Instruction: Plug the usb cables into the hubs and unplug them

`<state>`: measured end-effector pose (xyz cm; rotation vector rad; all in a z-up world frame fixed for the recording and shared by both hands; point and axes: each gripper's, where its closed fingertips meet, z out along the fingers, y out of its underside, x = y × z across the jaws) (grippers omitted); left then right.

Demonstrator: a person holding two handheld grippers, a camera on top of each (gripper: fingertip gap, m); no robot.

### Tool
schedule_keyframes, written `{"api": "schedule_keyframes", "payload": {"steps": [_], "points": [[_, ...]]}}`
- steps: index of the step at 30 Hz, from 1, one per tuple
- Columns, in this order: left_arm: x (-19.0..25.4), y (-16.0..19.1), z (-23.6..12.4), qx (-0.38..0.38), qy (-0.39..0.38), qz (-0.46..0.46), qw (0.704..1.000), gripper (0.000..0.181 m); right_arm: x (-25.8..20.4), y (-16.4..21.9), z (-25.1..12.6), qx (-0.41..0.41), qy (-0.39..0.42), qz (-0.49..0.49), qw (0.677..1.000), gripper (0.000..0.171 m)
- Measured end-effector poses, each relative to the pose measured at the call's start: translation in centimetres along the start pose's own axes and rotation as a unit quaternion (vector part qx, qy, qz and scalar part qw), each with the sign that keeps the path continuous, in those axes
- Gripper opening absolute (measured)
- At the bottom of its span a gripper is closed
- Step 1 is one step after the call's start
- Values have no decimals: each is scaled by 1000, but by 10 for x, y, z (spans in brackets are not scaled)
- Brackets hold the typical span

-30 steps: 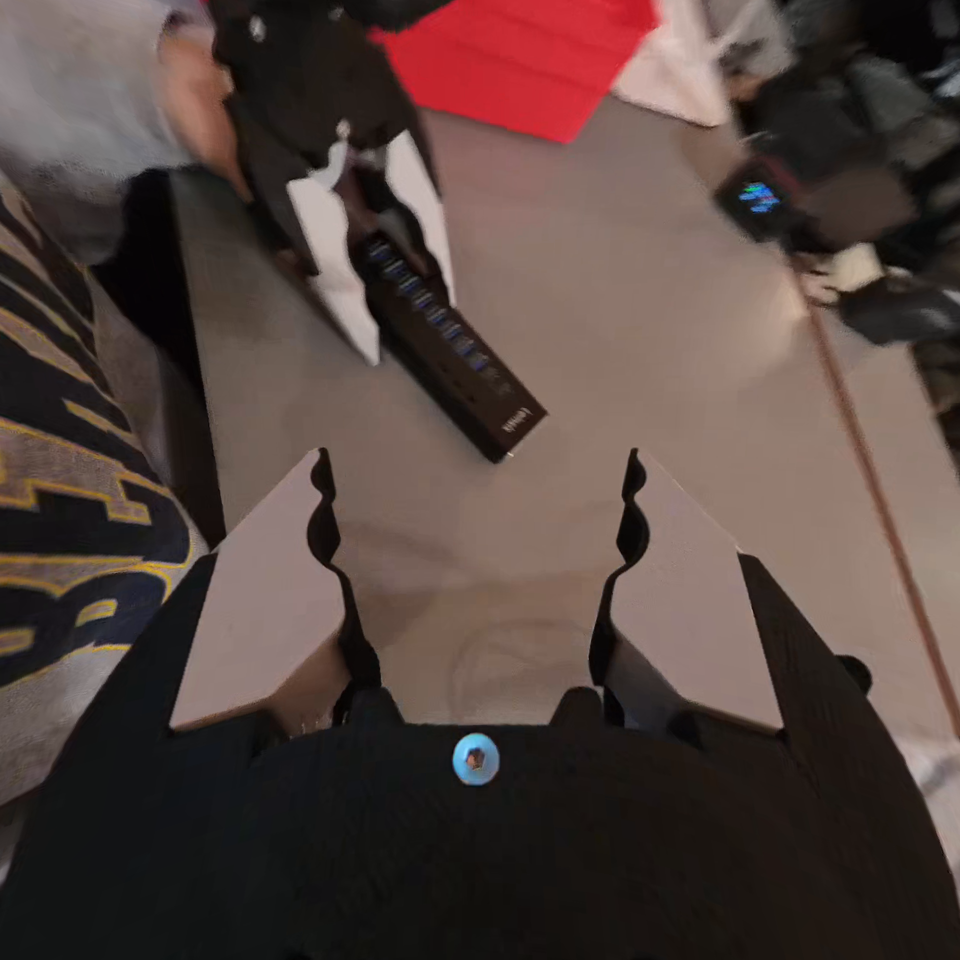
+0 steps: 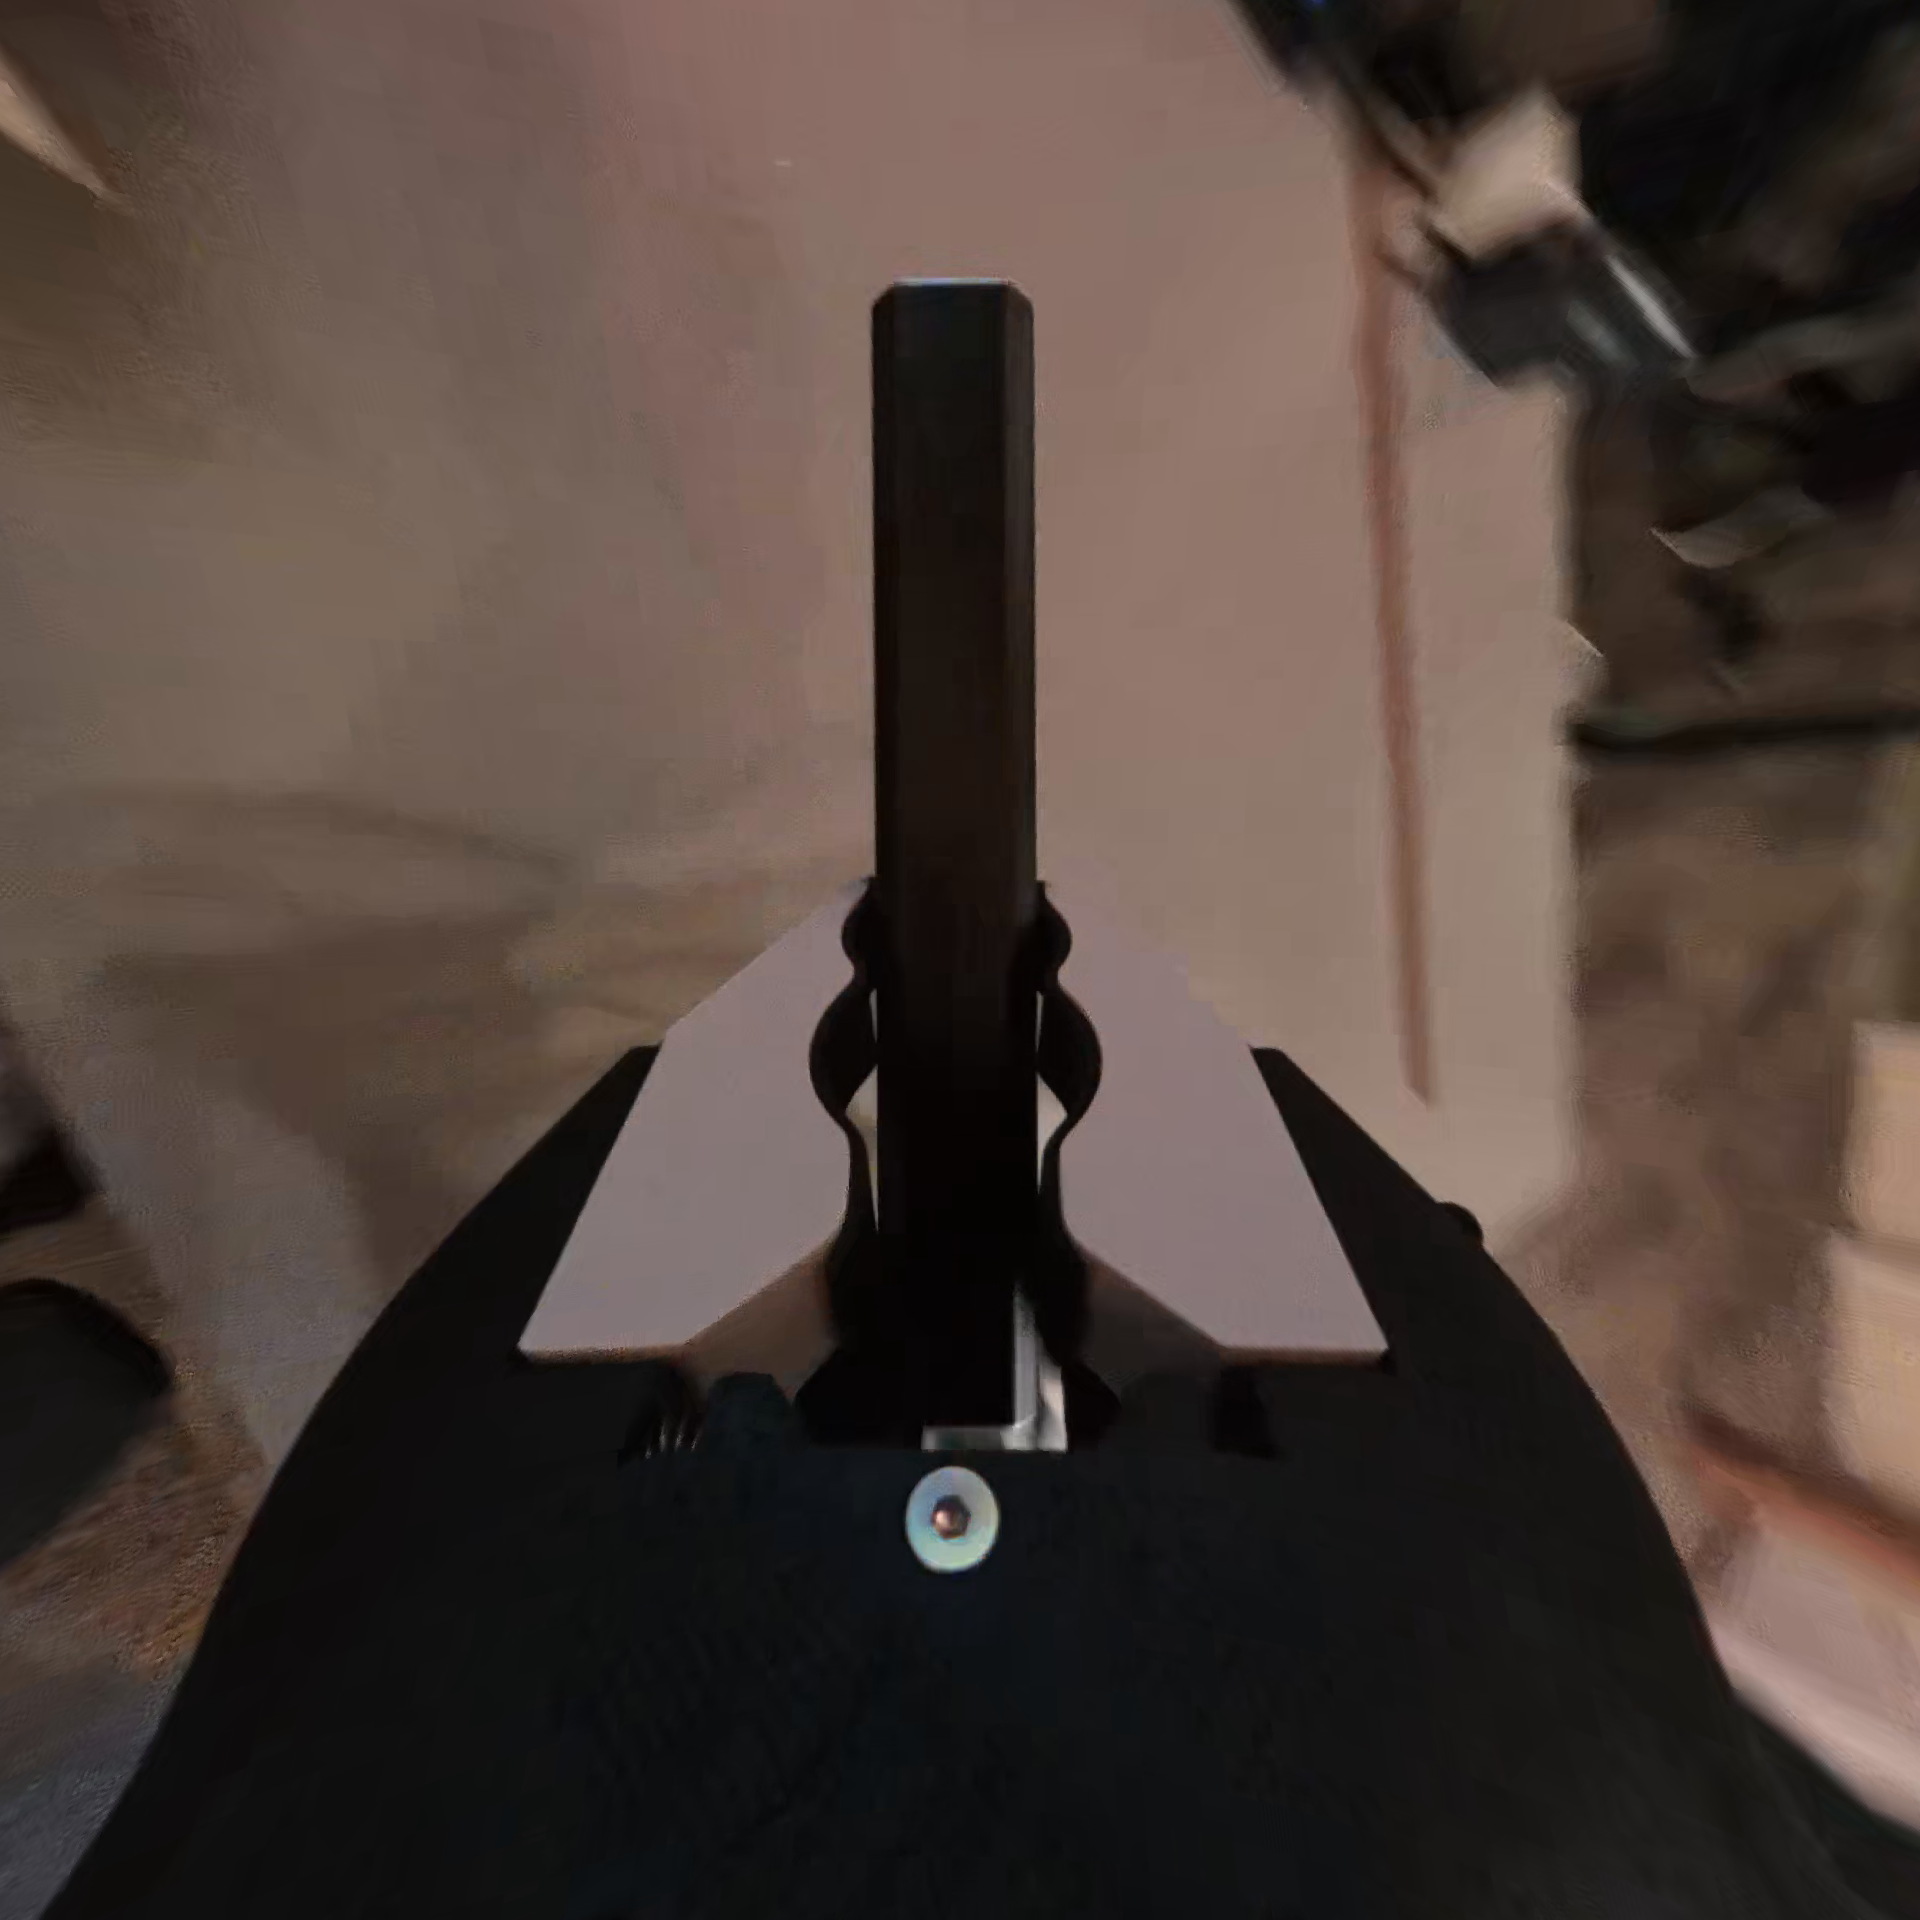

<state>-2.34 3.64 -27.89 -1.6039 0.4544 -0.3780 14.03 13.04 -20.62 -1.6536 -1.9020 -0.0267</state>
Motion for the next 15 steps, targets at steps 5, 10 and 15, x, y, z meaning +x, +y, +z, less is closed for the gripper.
{"api": "schedule_keyframes", "payload": {"steps": [5, 10, 15], "points": [[-4, 5, 9, -1, -8, -22, 1000, 116, 100, 139, -44, -177, 109, 127, 970, 25], [-5, 1, 6, 19, -4, -23, 1000, 111, 100, 238, 1, -267, 10, 152, 952, 26], [-8, -1, 5, 25, -5, -35, 999, 110, 89, 254, 37, -247, -15, 173, 953, 28]]}}
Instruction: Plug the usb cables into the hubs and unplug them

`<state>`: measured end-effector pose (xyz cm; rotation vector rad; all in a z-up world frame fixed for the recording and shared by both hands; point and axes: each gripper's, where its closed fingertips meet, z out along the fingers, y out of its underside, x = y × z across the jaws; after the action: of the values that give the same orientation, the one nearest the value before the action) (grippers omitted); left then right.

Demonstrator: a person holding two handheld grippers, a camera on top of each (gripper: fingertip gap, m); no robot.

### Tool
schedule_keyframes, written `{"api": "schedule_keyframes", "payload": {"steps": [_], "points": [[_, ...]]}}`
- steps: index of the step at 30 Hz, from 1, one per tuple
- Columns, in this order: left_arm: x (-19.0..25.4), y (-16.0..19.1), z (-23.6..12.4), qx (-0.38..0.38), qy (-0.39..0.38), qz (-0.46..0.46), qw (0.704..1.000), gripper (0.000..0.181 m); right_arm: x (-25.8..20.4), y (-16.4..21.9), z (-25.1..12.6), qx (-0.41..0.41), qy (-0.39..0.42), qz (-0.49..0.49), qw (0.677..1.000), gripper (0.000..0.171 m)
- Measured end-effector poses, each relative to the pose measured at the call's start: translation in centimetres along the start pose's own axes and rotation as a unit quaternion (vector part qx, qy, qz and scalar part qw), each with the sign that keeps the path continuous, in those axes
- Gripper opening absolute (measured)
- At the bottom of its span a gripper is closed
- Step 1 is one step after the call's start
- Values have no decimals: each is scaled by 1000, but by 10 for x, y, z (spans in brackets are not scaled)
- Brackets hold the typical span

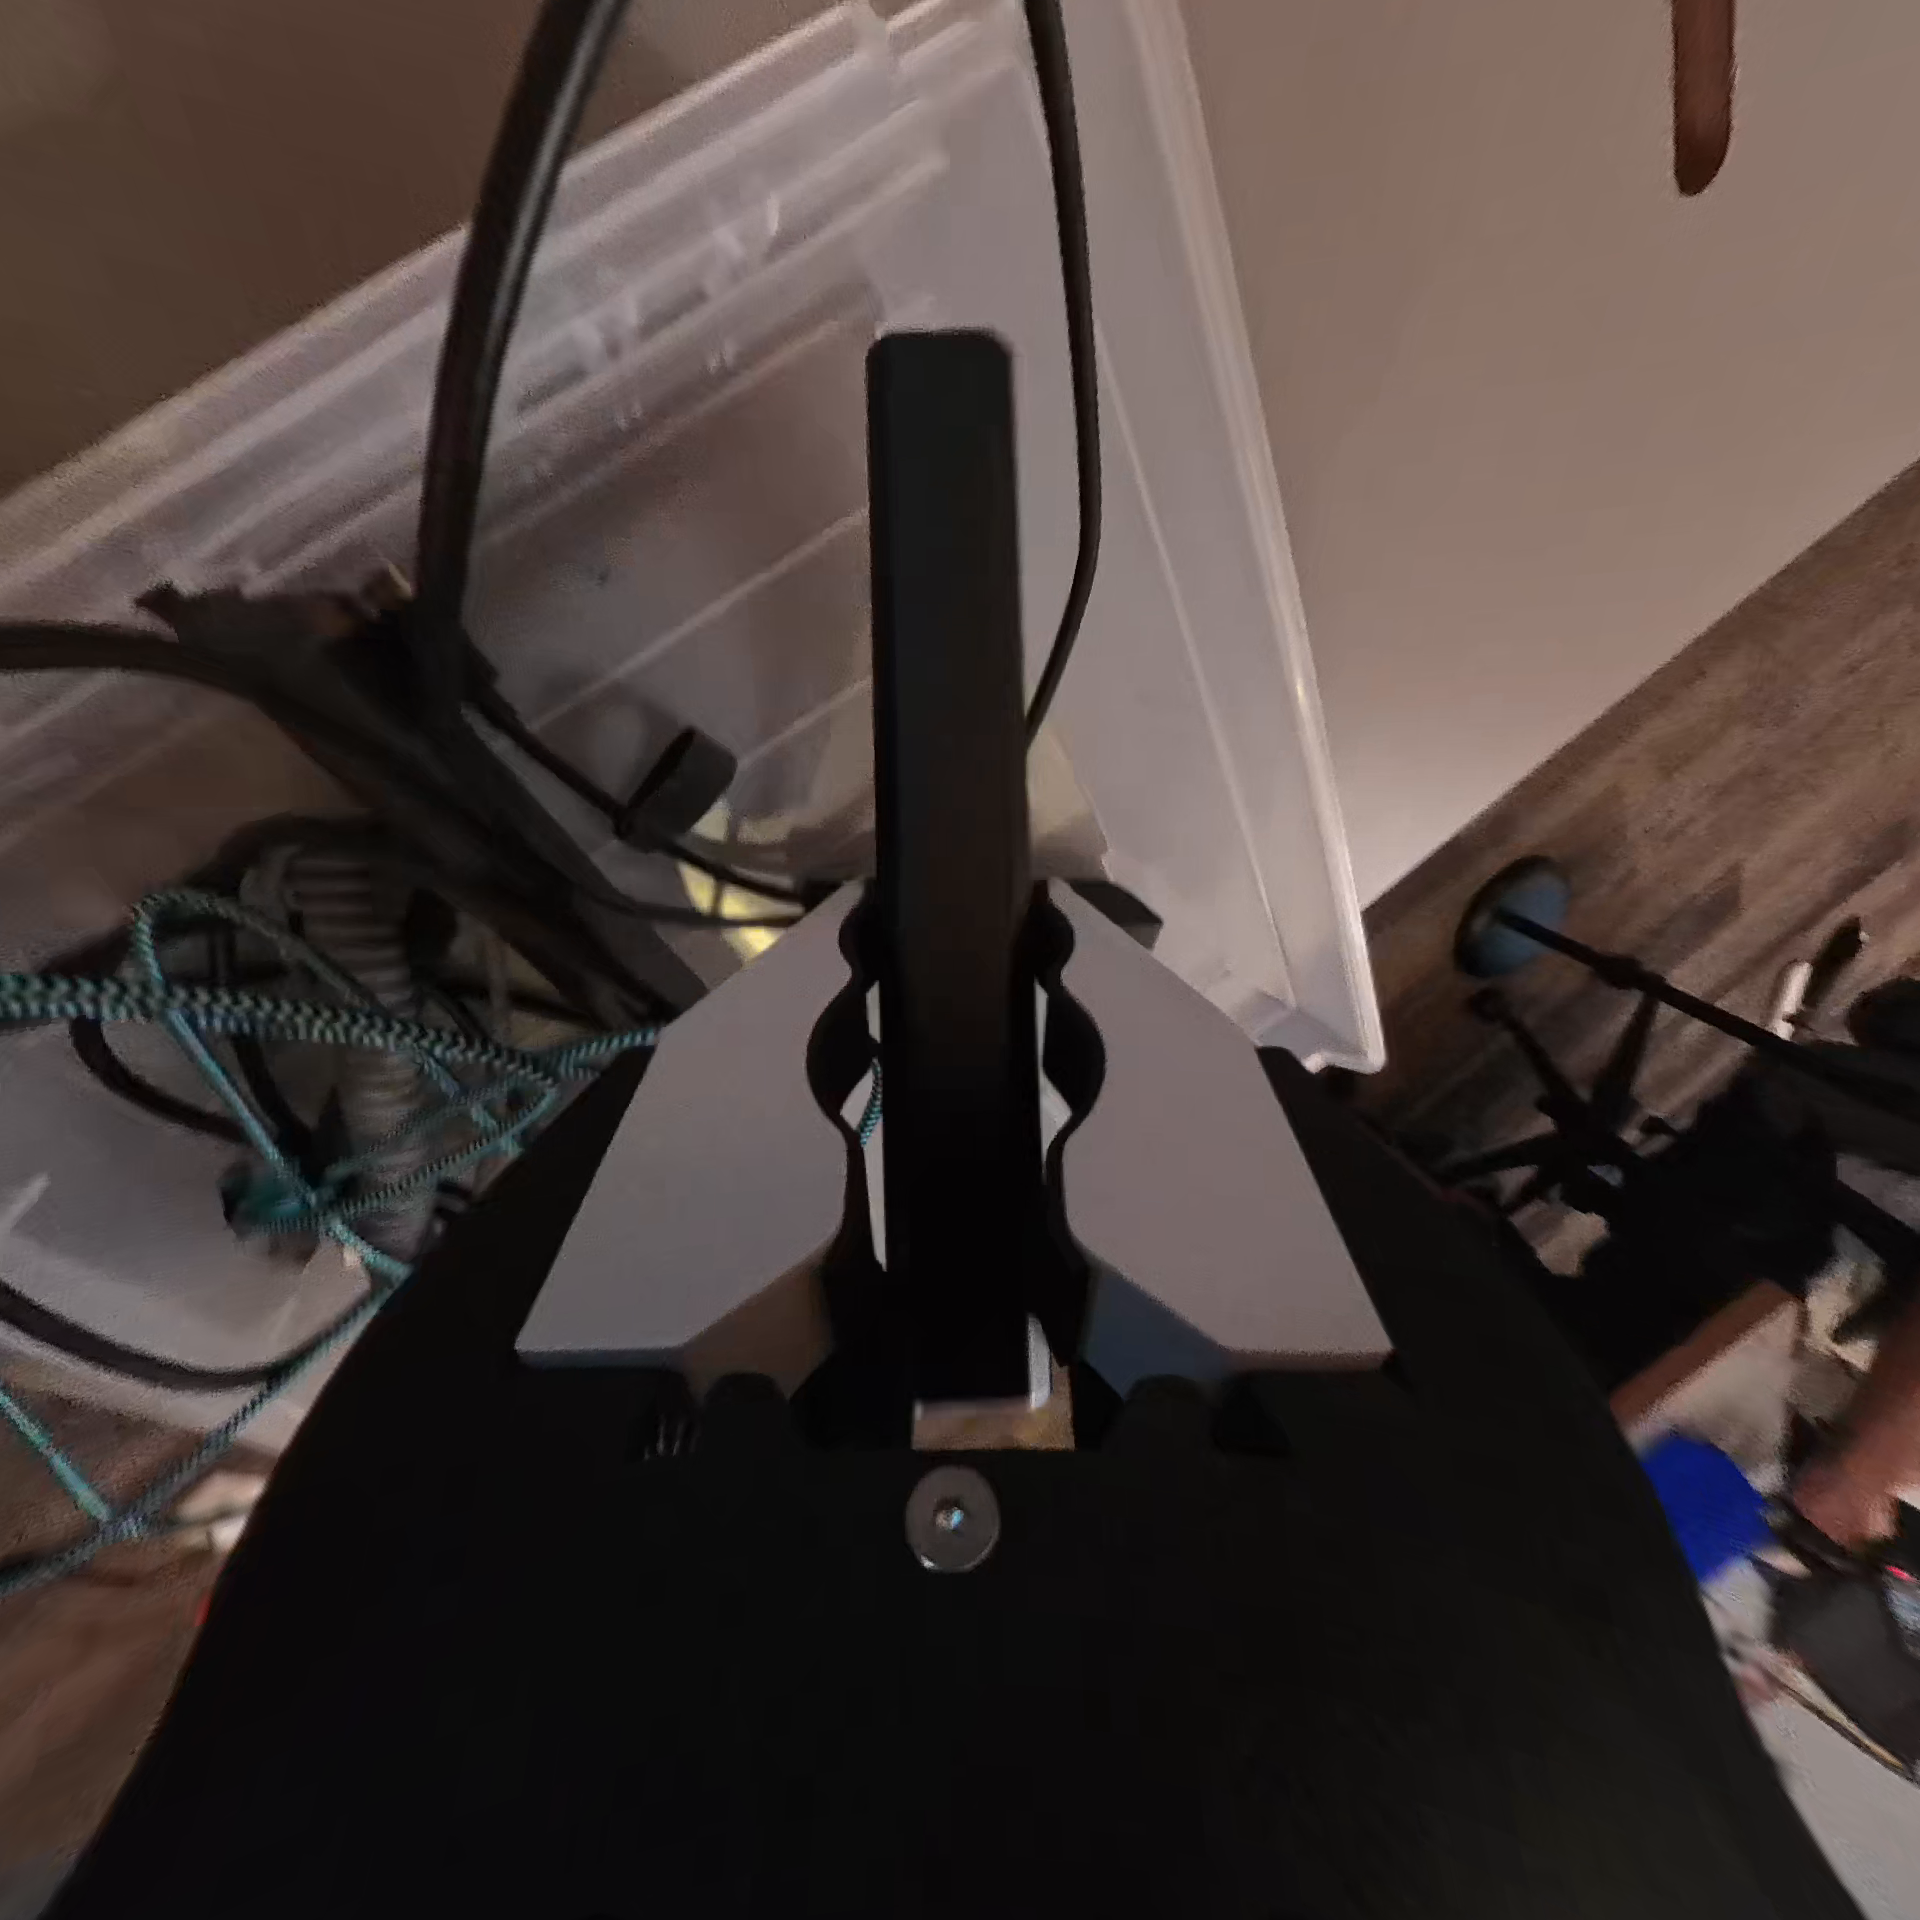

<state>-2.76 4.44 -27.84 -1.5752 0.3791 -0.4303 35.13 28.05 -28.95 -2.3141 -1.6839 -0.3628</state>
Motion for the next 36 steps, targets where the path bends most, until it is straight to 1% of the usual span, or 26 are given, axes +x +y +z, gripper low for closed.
{"api": "schedule_keyframes", "payload": {"steps": [2, 3, 5, 7, 9, 12, 14, 16, 18, 19, 20, 22, 23, 25, 27, 28, 29, 30, 31, 32, 33, 35, 36], "points": [[1, 2, 1, -5, 0, 5, 1000, 110, 2, -9, 0, 41, 1, 36, 999, 47], [2, 2, 1, -7, 0, 9, 1000, 110, 4, -11, -4, 60, 3, 54, 997, 54], [3, 3, 2, -9, 2, 14, 1000, 109, 8, -11, -16, 93, 27, 81, 992, 61], [4, 3, 2, -9, 3, 16, 1000, 108, 14, -7, -36, 127, 79, 105, 983, 64], [3, 2, 1, -7, 1, 14, 1000, 107, 16, 0, -64, 174, 149, 127, 965, 64], [2, 3, 2, -9, -1, 12, 1000, 106, 5, 23, -111, 254, 249, 172, 918, 64], [3, 4, 3, -15, 0, 12, 1000, 106, -12, 51, -126, 282, 281, 214, 892, 63], [3, 10, 4, -35, -1, 10, 999, 109, -32, 87, -119, 283, 267, 273, 880, 63], [-2, 15, 3, -60, -16, 6, 998, 112, -51, 123, -101, 275, 231, 341, 869, 63], [-4, 15, 1, -71, -24, 4, 997, 110, -59, 139, -92, 271, 216, 374, 860, 63], [-4, 14, -1, -80, -27, 3, 996, 103, -65, 152, -83, 271, 201, 402, 851, 63], [9, 8, -8, -94, 16, 1, 995, 62, -76, 169, -73, 287, 181, 450, 826, 60], [13, 3, -11, -100, 29, -9, 994, 58, -80, 172, -69, 299, 170, 469, 814, 58], [6, -9, -20, -108, 5, -23, 994, 61, -86, 171, -67, 332, 148, 493, 791, 53], [-13, -27, -34, -102, -59, -16, 993, 64, -85, 169, -64, 356, 136, 505, 775, 51], [-22, -36, -42, -97, -88, -7, 991, 69, -86, 167, -61, 357, 128, 508, 773, 50], [-22, -43, -49, -99, -87, 7, 991, 71, -87, 165, -57, 354, 121, 507, 776, 49], [-17, -49, -56, -105, -73, 17, 992, 79, -88, 162, -52, 350, 117, 504, 781, 49], [-18, -52, -63, -114, -75, 21, 990, 91, -89, 159, -48, 342, 115, 501, 787, 46], [-28, -54, -72, -129, -108, 21, 985, 92, -89, 157, -42, 331, 118, 499, 792, 45], [-42, -52, -84, -152, -158, 22, 976, 93, -88, 155, -38, 321, 127, 499, 795, 45], [-70, -49, -111, -196, -258, 20, 946, 95, -87, 147, -27, 301, 137, 493, 805, 41], [-81, -47, -123, -212, -297, 16, 931, 97, -83, 148, -22, 283, 157, 494, 807, 41]]}}
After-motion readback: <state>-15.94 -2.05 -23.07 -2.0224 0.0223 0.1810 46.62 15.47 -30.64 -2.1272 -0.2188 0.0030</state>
